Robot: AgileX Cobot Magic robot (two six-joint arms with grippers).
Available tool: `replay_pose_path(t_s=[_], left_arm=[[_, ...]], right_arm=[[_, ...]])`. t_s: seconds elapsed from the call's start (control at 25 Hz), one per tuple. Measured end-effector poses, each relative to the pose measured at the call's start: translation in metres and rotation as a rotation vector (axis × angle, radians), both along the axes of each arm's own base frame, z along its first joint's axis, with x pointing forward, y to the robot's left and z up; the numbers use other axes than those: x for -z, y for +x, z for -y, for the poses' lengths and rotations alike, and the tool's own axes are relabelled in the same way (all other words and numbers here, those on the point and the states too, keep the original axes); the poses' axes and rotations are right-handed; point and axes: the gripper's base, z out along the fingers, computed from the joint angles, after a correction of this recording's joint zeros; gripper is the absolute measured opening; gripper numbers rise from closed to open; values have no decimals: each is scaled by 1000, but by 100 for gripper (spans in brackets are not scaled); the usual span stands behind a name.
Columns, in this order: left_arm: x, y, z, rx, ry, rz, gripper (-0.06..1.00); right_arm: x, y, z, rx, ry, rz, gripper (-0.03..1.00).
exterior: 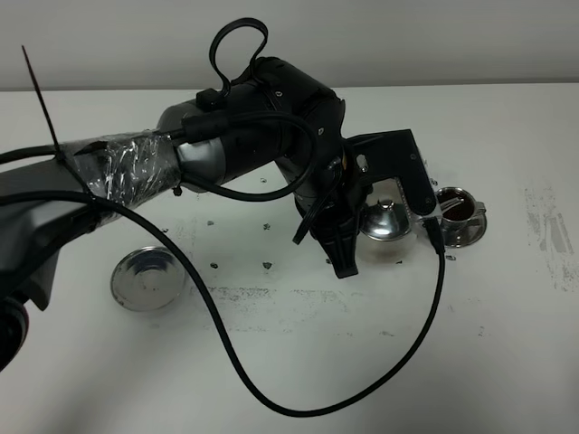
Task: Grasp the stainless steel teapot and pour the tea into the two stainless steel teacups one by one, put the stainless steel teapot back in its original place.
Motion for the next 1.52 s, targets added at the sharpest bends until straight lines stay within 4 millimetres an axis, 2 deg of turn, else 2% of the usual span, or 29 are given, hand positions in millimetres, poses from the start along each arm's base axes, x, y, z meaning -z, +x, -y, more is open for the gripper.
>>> replay_pose_path(t_s=[0.32,0.72,0.88,1.0,1.16,1.32,1.52], left_arm=[[26,1,-13,-75,-18,-48,19],[47,2,-10,-119,-19,-97,19],[49,3,-10,-121,-19,-98,19],[39,5,-9,-112,-10,-85,19],[10,16,-11,-93,45,-34,19],[-22,40,-22,-113,61,72,19],[-44,73,-34,-156,60,189,19]], right_arm=[[0,0,0,0,0,0,42],[0,0,0,0,0,0,42],[0,0,0,0,0,0,42],[0,0,0,0,0,0,42],[0,0,0,0,0,0,42],[0,0,0,0,0,0,42],[0,0,0,0,-1,0,42]])
